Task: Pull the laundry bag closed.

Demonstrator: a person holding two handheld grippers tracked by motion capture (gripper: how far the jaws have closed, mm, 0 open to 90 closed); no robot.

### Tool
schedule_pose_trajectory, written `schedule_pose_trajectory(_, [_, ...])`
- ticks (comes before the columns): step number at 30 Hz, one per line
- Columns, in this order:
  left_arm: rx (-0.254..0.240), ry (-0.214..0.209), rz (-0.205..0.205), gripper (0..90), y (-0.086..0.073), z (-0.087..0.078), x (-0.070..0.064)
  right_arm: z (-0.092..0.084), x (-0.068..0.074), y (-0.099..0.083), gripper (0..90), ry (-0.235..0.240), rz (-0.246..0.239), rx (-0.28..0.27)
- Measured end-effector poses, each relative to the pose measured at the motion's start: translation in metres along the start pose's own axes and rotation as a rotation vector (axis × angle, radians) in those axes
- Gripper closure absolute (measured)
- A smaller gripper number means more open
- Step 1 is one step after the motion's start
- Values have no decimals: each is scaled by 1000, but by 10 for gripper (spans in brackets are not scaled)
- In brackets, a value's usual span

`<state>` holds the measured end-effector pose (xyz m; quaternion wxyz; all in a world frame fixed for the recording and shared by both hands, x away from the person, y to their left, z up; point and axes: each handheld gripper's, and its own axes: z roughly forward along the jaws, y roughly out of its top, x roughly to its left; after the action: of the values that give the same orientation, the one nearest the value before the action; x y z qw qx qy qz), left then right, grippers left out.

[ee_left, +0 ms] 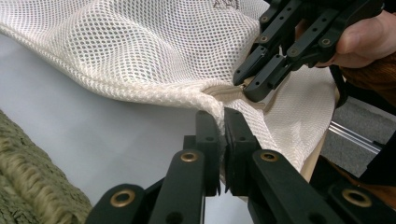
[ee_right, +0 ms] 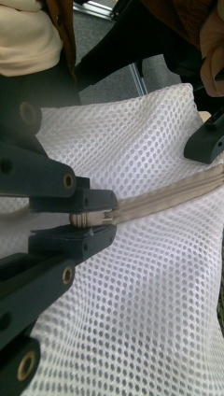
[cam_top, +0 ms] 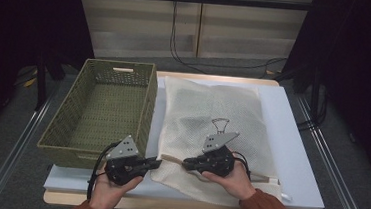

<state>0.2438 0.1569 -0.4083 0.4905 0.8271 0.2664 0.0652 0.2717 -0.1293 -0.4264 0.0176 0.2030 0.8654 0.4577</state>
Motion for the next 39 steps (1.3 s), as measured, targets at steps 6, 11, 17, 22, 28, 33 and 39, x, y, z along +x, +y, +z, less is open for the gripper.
schedule_pose_trajectory(6, [2,7,5,865,0,-1,0,-5,1,-3,827,-10,-5,2])
schedule_pose_trajectory(11, [6,14,3,865,0,-2,1,-10,0,-9,827,-18,8,8])
schedule_pose_trajectory(17, [0,7,-4,865,0,-2,1,-16,1,-12,827,-30,11,9])
schedule_pose_trajectory(22, [0,7,-2,864,0,-2,1,-17,1,-12,827,-29,14,7])
schedule_pose_trajectory(28, [1,8,-1,864,0,-2,1,-17,1,-12,828,-30,12,9])
schedule_pose_trajectory(33, [-1,11,-2,864,0,-2,1,-16,1,-13,827,-37,8,17])
schedule_pose_trajectory(39, [-5,12,-10,864,-1,-2,2,-18,-3,-17,827,-40,19,19])
